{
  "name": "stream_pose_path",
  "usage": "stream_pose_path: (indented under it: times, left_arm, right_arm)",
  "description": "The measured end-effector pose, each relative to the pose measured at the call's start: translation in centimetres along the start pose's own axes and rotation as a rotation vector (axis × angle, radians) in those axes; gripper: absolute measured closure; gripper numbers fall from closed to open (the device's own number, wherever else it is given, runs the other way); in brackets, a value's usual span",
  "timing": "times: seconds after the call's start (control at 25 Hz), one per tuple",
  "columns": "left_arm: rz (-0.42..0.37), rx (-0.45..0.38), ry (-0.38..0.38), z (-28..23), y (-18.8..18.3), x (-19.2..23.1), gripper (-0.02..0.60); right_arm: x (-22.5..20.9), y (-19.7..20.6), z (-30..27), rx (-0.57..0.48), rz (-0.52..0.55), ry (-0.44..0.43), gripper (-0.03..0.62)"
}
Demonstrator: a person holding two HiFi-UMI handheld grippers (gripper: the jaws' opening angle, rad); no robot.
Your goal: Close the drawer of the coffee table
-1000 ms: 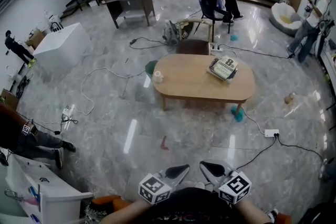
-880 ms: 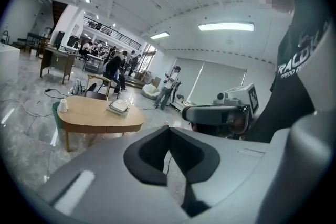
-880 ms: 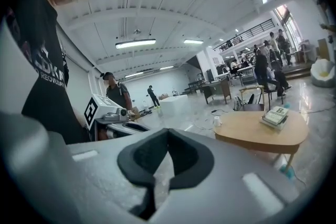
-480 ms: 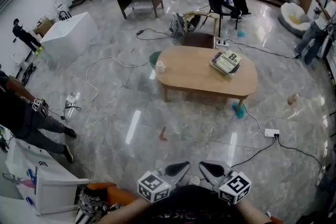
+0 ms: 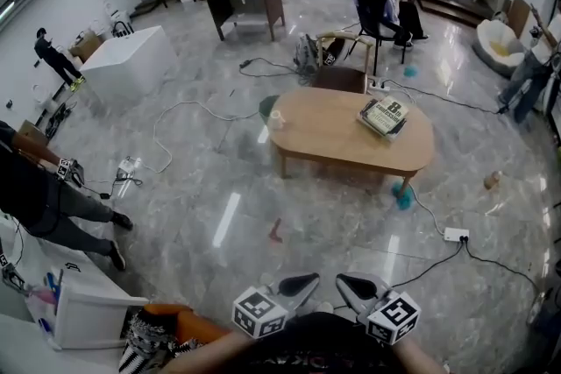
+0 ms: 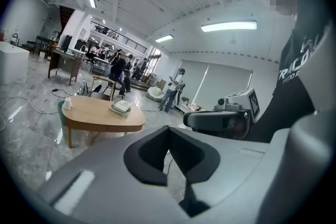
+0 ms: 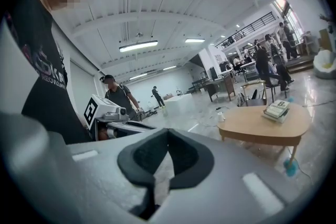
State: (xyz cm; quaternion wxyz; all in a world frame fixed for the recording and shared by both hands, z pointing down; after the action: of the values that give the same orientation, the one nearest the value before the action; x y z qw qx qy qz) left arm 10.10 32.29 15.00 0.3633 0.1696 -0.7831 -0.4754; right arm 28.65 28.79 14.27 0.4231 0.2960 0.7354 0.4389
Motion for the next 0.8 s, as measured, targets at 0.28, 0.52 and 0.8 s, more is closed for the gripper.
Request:
stream_pose_path:
  times: [0.28,0.52,0.8]
  left_arm:
    - [-0.002,-0.036,-0.022,0.6,0.1,-0.2,0.577]
    - [0.001,-0.039,-0.004,0.7,0.3,-1.0,0.577]
    - [-0.011,-0.026,0.016,0.9,1.0,-1.8,0.577]
  right_arm:
    - [0.7,0.8,1.1,-0.002,0.008,0.022,0.592]
    - [1.2,1.1,1.5,0.008,0.018,0.026,0.592]
    - [1.9,1.4,1.3,0.016,0.024,0.012,0.592]
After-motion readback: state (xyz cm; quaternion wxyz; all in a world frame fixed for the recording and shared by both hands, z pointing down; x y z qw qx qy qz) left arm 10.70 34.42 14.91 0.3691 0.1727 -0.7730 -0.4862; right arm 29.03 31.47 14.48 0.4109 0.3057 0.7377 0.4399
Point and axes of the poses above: the fingertips, and each gripper's own axes: z backward along the fingers, x to its left, y out of its underside, the point moved 9 cm from there along z, backward along the fingers, and after that the axes turned 4 degrees about y, right-handed, at the moved point
